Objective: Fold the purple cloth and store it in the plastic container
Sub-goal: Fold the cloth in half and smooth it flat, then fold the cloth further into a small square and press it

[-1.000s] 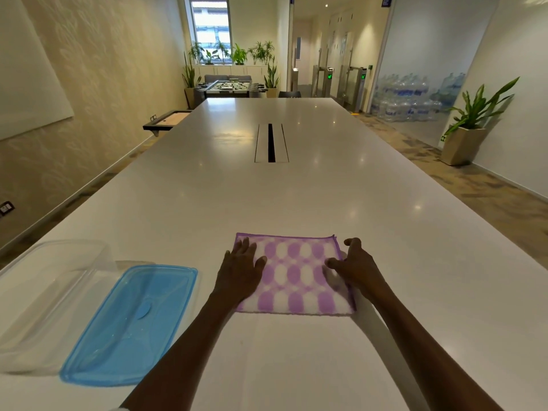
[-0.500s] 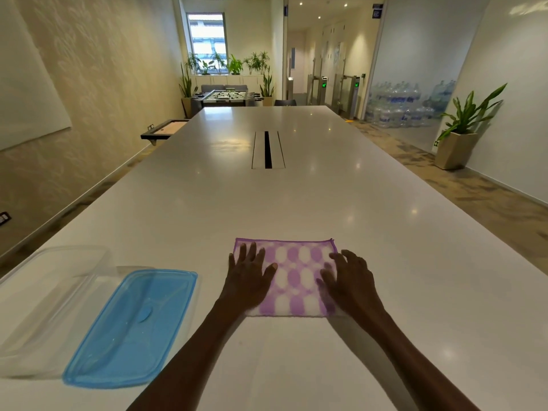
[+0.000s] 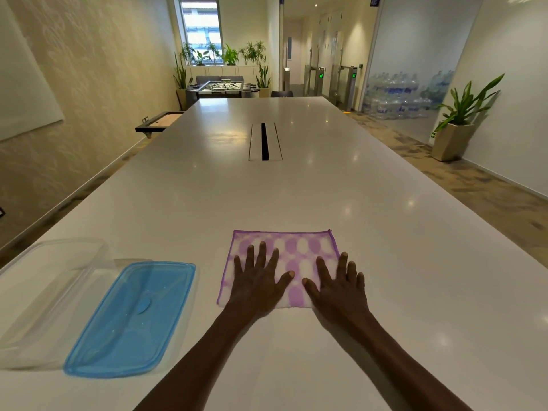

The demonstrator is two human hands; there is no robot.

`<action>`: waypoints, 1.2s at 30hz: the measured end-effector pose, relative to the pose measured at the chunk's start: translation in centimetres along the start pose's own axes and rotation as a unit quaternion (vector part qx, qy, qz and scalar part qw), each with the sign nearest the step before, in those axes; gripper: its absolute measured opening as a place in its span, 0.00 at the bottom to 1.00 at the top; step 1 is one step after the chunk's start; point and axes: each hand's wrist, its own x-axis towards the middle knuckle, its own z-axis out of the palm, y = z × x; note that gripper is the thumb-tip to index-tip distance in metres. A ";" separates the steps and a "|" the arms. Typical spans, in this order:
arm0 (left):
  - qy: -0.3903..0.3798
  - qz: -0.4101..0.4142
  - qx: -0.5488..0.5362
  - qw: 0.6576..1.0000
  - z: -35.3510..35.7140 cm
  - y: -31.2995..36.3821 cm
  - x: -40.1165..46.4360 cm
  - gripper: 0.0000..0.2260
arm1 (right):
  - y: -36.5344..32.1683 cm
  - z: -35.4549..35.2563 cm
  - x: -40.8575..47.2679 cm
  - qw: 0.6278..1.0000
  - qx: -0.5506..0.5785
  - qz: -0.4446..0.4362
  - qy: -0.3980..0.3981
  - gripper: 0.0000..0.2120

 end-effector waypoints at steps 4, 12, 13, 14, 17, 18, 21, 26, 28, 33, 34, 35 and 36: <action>0.002 -0.015 -0.012 1.000 -0.2 0.7 -0.6 0.42 | 0.0 -1.7 -0.8 0.996 -0.014 0.048 0.079 0.34; 0.034 -0.004 -0.009 0.999 0.2 3.0 -1.3 0.47 | 2.5 -4.3 -1.2 0.985 0.123 0.115 0.031 0.22; 0.041 0.014 -0.008 0.999 0.3 3.3 -1.4 0.45 | 2.9 -4.4 -1.1 0.983 0.139 0.118 0.026 0.20; 0.043 0.033 -0.008 0.998 0.4 3.5 -1.4 0.43 | 3.2 -4.6 -1.1 0.980 0.158 0.123 0.021 0.18; 0.026 0.059 -0.016 0.998 0.8 3.8 -1.3 0.41 | 4.0 -5.0 -0.9 0.966 0.219 0.137 0.004 0.18; 0.022 0.059 -0.019 0.998 0.9 3.9 -1.3 0.41 | 4.2 -5.1 -0.8 0.961 0.239 0.142 0.001 0.17; 0.016 0.051 -0.022 0.998 0.8 3.9 -1.4 0.41 | 4.5 -5.0 -0.7 0.952 0.265 0.154 -0.001 0.17; 0.000 0.023 -0.049 0.999 0.1 4.8 -1.6 0.35 | 2.4 -5.5 -1.4 0.952 0.254 0.096 0.143 0.07; 0.011 0.028 -0.083 0.996 -0.7 5.2 -1.2 0.28 | 0.6 -5.8 -1.7 0.944 0.259 0.043 0.197 0.05; 0.036 -0.050 -0.361 0.931 -4.7 5.8 0.8 0.17 | -3.5 -5.7 -3.1 0.939 0.226 -0.044 0.254 0.04; 0.017 -0.106 -0.448 0.888 -5.5 5.8 1.7 0.18 | -4.3 -5.5 -3.4 0.939 0.227 -0.058 0.254 0.04; -0.008 -0.159 -0.531 0.832 -6.3 5.6 2.7 0.20 | -5.0 -5.2 -3.7 0.939 0.222 -0.074 0.251 0.05; -0.030 -0.197 -0.600 0.775 -6.9 5.3 3.6 0.21 | -5.7 -4.9 -4.0 0.941 0.209 -0.091 0.249 0.06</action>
